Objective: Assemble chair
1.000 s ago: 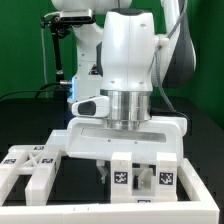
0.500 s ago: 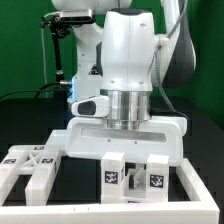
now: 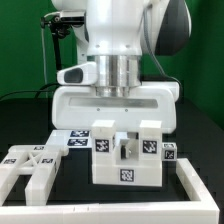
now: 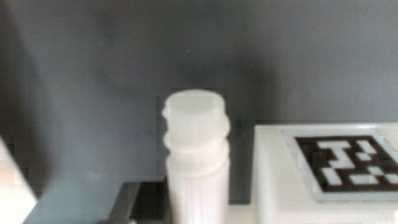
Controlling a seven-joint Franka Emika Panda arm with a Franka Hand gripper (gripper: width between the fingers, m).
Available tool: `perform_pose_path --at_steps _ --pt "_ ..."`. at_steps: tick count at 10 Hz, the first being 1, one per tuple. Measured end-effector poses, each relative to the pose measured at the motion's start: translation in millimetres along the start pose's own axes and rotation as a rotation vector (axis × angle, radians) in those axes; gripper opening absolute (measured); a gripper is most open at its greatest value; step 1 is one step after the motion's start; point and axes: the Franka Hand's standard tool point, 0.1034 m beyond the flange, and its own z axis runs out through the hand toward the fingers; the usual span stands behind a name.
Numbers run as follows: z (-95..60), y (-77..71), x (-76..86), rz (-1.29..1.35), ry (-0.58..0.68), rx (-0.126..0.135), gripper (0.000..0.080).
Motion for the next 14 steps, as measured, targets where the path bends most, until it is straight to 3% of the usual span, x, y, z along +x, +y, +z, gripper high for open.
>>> perform_pose_path --at_steps 1,2,4,5,7,12,14 --pt "-8.3 1.5 10.4 -0.003 -0.017 0.002 0.0249" --pt "-5.2 0.2 11.3 -0.005 -0.011 0.0 0.0249" --pt "-5.4 3.6 -0.6 -0.023 -0.163 0.002 0.0249" --pt "-13.9 12.4 0.1 -0.092 -0.294 -0.005 0.0249" --pt "-28.7 15.6 3.0 -0.099 -0.449 -0.008 0.0249" --pt "-19.6 24.4 -13.5 -0.088 -0.761 -0.031 0.0249" --pt "-11.4 34.0 -23.9 -0.108 -0.92 -0.024 0.0249"
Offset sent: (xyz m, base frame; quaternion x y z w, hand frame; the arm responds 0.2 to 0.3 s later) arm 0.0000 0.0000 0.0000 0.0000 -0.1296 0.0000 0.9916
